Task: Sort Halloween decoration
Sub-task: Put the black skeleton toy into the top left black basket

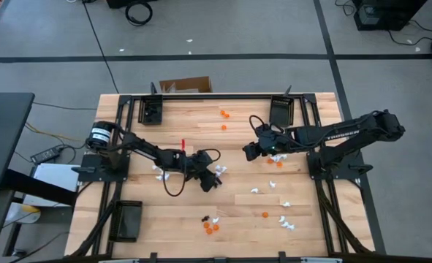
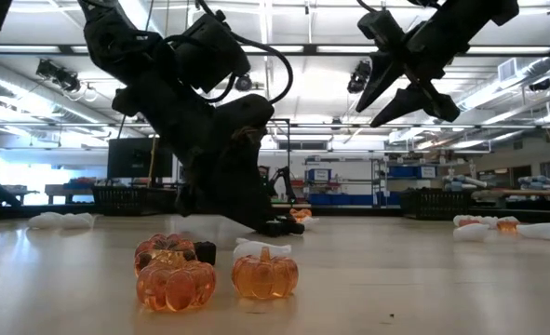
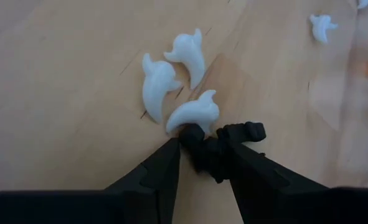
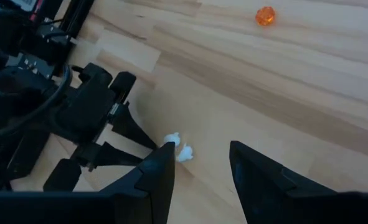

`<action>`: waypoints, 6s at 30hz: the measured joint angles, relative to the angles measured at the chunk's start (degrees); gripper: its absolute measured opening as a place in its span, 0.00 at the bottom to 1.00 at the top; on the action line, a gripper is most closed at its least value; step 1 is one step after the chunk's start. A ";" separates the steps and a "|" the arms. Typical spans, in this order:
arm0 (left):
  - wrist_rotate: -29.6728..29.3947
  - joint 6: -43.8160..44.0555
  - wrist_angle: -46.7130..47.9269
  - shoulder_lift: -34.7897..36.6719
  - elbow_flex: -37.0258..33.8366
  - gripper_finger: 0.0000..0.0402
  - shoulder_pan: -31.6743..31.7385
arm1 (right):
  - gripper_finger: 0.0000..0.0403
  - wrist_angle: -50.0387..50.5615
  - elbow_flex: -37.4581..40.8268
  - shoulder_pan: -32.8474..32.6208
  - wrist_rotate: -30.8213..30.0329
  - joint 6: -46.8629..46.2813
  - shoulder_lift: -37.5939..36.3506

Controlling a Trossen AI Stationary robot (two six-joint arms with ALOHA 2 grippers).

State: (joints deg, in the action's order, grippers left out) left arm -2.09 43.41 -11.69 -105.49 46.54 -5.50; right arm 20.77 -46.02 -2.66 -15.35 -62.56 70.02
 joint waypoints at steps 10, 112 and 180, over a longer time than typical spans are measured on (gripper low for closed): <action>1.48 3.55 2.41 -0.14 3.37 0.35 -1.25 | 0.40 -0.01 0.00 -0.01 0.26 2.31 0.00; 9.35 -42.12 0.55 5.83 0.95 0.42 -1.92 | 0.40 -2.26 0.02 0.20 -2.14 2.51 0.17; -6.89 -31.83 44.26 34.80 1.73 0.39 55.93 | 0.40 -2.38 0.00 -0.14 -7.32 -3.14 0.17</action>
State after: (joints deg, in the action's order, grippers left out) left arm -8.98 11.58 32.57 -70.69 48.27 50.43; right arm 18.39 -46.02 -2.81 -22.68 -65.71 70.19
